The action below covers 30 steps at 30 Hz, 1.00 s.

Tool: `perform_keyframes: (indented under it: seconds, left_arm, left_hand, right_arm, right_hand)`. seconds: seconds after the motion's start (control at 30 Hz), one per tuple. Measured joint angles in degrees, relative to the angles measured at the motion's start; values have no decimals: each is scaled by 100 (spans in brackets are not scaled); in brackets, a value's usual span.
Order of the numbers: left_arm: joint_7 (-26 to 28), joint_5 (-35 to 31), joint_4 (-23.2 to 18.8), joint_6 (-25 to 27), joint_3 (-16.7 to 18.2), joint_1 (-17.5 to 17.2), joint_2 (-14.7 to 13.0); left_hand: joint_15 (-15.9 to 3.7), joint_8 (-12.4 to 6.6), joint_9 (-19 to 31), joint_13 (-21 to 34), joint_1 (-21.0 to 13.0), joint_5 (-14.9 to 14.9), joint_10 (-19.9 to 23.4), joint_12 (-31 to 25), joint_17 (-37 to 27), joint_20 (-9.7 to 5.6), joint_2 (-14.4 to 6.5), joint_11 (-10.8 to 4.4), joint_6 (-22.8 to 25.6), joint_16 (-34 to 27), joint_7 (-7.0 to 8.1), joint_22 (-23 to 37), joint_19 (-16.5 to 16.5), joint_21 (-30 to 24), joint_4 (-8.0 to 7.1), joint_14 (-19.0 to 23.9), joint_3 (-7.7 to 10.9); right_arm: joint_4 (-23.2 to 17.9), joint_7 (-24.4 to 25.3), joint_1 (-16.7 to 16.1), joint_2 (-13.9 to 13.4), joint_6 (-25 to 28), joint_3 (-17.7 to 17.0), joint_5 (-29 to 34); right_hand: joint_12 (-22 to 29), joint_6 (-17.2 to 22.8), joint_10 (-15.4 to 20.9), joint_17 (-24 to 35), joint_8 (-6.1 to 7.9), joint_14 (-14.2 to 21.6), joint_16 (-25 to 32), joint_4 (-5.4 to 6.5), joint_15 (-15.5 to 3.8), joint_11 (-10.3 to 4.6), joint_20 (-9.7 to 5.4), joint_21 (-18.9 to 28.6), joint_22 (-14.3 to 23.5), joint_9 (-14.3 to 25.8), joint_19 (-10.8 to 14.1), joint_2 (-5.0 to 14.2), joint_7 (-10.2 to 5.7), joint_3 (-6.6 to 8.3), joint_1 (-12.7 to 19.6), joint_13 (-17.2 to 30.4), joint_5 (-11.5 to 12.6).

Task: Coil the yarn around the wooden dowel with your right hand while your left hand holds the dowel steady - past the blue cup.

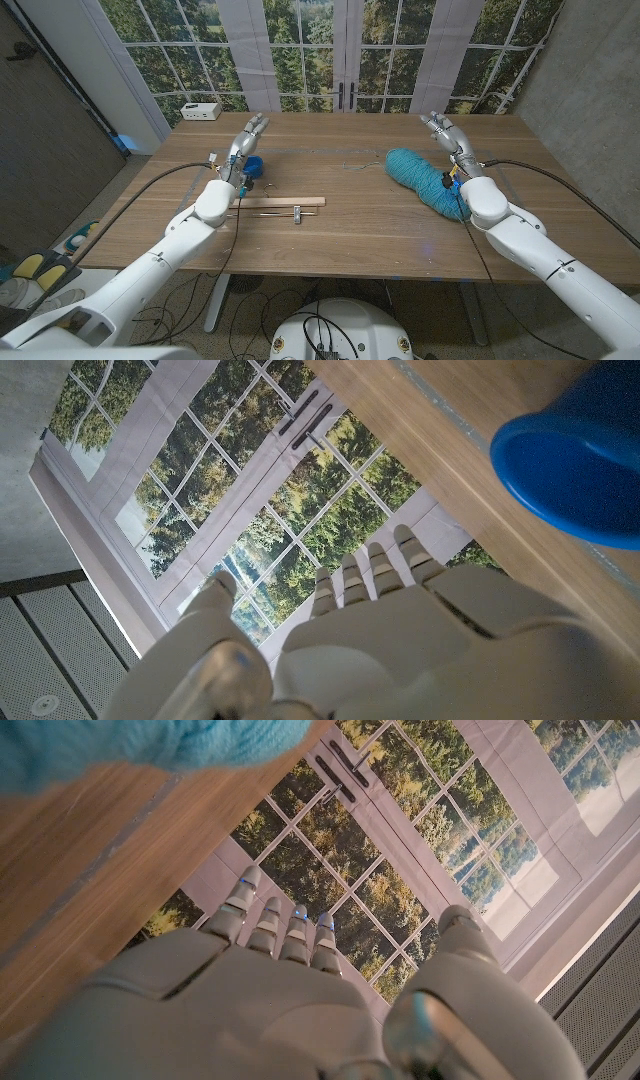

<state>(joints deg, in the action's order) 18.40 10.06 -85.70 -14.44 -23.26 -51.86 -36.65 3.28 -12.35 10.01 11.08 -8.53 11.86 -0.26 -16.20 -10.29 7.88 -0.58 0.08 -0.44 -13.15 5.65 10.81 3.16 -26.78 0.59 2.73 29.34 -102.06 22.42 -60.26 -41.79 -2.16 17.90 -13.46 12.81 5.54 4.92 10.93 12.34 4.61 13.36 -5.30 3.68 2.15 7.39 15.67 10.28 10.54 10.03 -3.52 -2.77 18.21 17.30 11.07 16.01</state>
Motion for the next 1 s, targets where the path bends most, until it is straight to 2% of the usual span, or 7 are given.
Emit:
perform_keyframes:
  seconds: [0.3,0.37,0.5,0.57,0.63,0.73,1.0]
  left_arm:
    - [367,-599,-646,578,54,-287,-339]
    - [410,-681,-646,677,54,-287,-339]
    - [522,-865,-1078,937,135,-527,-556]
    - [590,-984,-1257,1098,177,-644,-653]
    - [648,-1109,-1445,1254,215,-747,-742]
    - [743,-1284,-1708,1478,284,-916,-872]
    - [916,-1760,-2391,2246,456,-1344,-1189]
  left_hand:
    - [-34,0,0,0,-266,-22,78,0,0,84,96,-18,140,0,18,-1,-146,0,250,116,23]
    - [-61,0,-1,0,-322,-43,80,0,1,112,143,-19,167,0,44,-1,-175,0,314,143,42]
    - [-103,-12,0,0,-498,-43,109,0,1,163,168,-49,231,0,40,-1,-230,0,473,247,64]
    - [-164,-30,-1,-1,-644,-46,154,0,1,99,175,-48,284,0,18,-1,-312,0,578,308,84]
    - [-230,-30,-1,-1,-851,-65,215,0,1,-52,209,-24,347,0,17,-1,-389,0,727,434,113]
    - [-330,-30,28,-1,-1045,-65,313,0,1,-250,240,-43,433,0,37,-1,-449,0,835,534,158]
    - [-400,-29,28,19,-1342,-65,467,0,2,-310,344,-119,551,0,19,-1,-509,0,937,625,166]
  right_arm:
    - [-634,268,-436,-273,485,-254,228]
    - [-740,268,-519,-314,485,-301,228]
    - [-1022,426,-750,-413,777,-441,357]
    - [-1176,484,-893,-458,869,-525,408]
    - [-1283,535,-998,-485,945,-589,449]
    - [-1467,614,-1202,-526,1053,-716,515]
    - [-1871,754,-1708,-578,1237,-1048,666]
  right_hand:
    - [0,0,0,15,0,30,0,-39,-31,0,0,-22,0,0,0,-31,0,-8,31,0,-33]
    - [0,0,0,15,-10,31,0,-39,-31,0,0,-22,0,0,0,-31,0,-8,31,0,-33]
    - [0,-1,21,15,-37,30,0,-39,-31,-21,0,-22,0,-1,0,-2,0,-8,60,0,-33]
    - [0,-1,21,15,-39,30,0,-39,-31,-21,0,-22,-1,-1,0,-1,0,-8,61,-1,-45]
    - [0,0,21,14,-39,30,0,-39,-31,-21,0,-22,-1,-1,0,-1,0,-8,61,-1,-55]
    - [0,-1,21,15,-39,30,0,-39,-31,-21,0,-22,-1,-1,0,-1,0,-8,60,-1,-55]
    - [0,-6,21,14,-40,30,0,-39,-30,-21,0,-22,-1,-1,0,-1,2,-8,60,27,-55]
